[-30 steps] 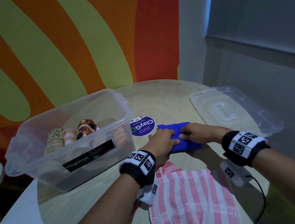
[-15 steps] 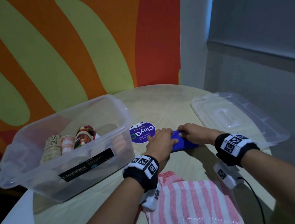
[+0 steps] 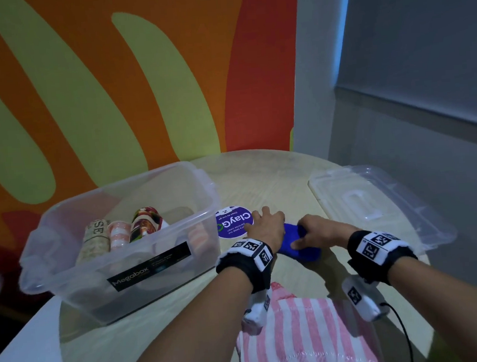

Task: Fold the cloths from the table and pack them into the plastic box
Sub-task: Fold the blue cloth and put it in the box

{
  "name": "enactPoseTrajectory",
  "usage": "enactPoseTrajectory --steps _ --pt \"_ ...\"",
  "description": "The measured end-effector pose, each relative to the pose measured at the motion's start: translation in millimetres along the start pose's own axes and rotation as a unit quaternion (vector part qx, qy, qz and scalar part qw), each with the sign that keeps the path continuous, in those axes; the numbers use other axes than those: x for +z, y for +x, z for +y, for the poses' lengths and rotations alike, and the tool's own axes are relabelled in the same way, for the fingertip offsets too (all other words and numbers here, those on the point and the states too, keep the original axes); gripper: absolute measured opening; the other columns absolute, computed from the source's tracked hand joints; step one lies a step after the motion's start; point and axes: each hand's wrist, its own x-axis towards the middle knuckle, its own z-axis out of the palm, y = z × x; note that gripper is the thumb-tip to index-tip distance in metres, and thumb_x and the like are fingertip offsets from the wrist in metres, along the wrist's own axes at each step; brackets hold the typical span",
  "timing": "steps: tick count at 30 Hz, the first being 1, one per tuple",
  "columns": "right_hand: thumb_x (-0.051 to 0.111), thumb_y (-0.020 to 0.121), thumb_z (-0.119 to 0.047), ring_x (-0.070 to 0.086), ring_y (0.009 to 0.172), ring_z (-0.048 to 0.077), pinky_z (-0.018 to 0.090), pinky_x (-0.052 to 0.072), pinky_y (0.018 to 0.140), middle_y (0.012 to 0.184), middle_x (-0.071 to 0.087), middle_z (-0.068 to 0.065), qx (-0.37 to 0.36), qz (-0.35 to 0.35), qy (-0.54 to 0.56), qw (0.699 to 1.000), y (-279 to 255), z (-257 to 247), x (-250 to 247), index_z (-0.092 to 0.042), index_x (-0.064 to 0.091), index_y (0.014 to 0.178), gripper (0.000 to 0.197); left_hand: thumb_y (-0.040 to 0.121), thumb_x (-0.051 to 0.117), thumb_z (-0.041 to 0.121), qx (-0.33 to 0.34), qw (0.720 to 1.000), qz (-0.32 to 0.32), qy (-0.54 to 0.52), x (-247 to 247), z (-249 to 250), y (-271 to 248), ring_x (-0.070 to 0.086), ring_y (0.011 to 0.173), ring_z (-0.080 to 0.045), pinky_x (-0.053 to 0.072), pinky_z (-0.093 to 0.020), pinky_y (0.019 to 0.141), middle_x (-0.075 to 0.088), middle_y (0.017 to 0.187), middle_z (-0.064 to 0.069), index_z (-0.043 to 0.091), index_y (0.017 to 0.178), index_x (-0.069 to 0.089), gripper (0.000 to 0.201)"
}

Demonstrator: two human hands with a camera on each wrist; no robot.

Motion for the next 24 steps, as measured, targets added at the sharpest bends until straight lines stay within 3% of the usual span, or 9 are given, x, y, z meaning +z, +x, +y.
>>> enactPoseTrajectory --steps 3,7,11,14,17,21,24 --pt "0.078 0.085 -0.032 0.059 0.076 0.021 0.026 0.040 0.058 0.090 0.065 0.008 -0.007 0.049 0.039 0.998 -19 -6 -9 -0.011 0.059 0.090 0.028 0.097 0.055 0.002 0.071 0.995 0.063 0.044 -26 9 -34 0.037 0.132 -0.040 0.044 -0.058 0.101 0.038 0.143 -0.016 0.013 0.140 0.047 0.046" --pt "0.078 0.086 -0.026 0.057 0.068 0.023 0.033 0.038 0.058 0.074 0.063 0.007 -0.049 0.182 0.104 0.976 -60 -42 -59 -0.007 0.062 0.084 0.024 0.097 0.057 0.006 0.137 0.976 0.166 0.022 -89 3 -88 0.056 0.115 -0.036 0.050 -0.050 0.089 0.053 0.128 -0.015 0.009 0.125 0.059 0.028" --pt "0.077 0.083 -0.027 0.058 0.066 0.020 0.035 0.045 0.061 0.077 0.064 0.005 -0.132 0.248 0.162 0.946 -93 -128 -98 -0.012 0.063 0.088 0.021 0.100 0.062 0.023 0.097 0.955 0.278 -0.027 -163 -40 -137 0.065 0.100 -0.030 0.055 -0.046 0.083 0.069 0.110 -0.008 0.015 0.106 0.070 0.014" --pt "0.078 0.075 -0.029 0.058 0.064 0.018 0.031 0.045 0.056 0.075 0.065 0.004 -0.166 0.244 0.149 0.944 -89 -196 -93 -0.011 0.065 0.088 0.025 0.097 0.066 0.027 0.007 0.968 0.249 -0.014 -194 -96 -161 0.067 0.090 -0.028 0.054 -0.039 0.076 0.074 0.098 -0.008 0.015 0.096 0.076 0.015" --pt "0.081 0.075 -0.029 0.057 0.066 0.019 0.031 0.042 0.055 0.078 0.064 0.007 -0.171 0.213 0.126 0.954 -71 -251 -74 -0.002 0.067 0.092 0.035 0.096 0.067 0.024 -0.056 0.982 0.178 -0.009 -199 -146 -182 0.069 0.084 -0.028 0.053 -0.039 0.070 0.075 0.092 -0.011 0.005 0.093 0.077 0.022" --pt "0.085 0.075 -0.030 0.063 0.077 0.022 0.032 0.047 0.057 0.093 0.064 0.009 -0.158 0.173 0.088 0.968 -38 -290 -49 -0.005 0.059 0.098 0.043 0.099 0.066 0.038 -0.115 0.984 0.128 0.035 -192 -193 -205 0.062 0.072 -0.008 0.039 -0.024 0.055 0.071 0.086 0.009 0.017 0.099 0.078 0.024" --pt "0.079 0.082 -0.022 0.060 0.090 0.028 0.036 0.046 0.064 0.105 0.058 0.010 -0.140 0.169 0.026 0.975 -18 -305 -33 -0.007 0.047 0.114 0.048 0.098 0.067 0.041 -0.122 0.984 0.126 0.041 -185 -212 -210 0.056 0.067 -0.002 0.032 -0.019 0.052 0.064 0.077 0.015 0.022 0.098 0.078 0.023"
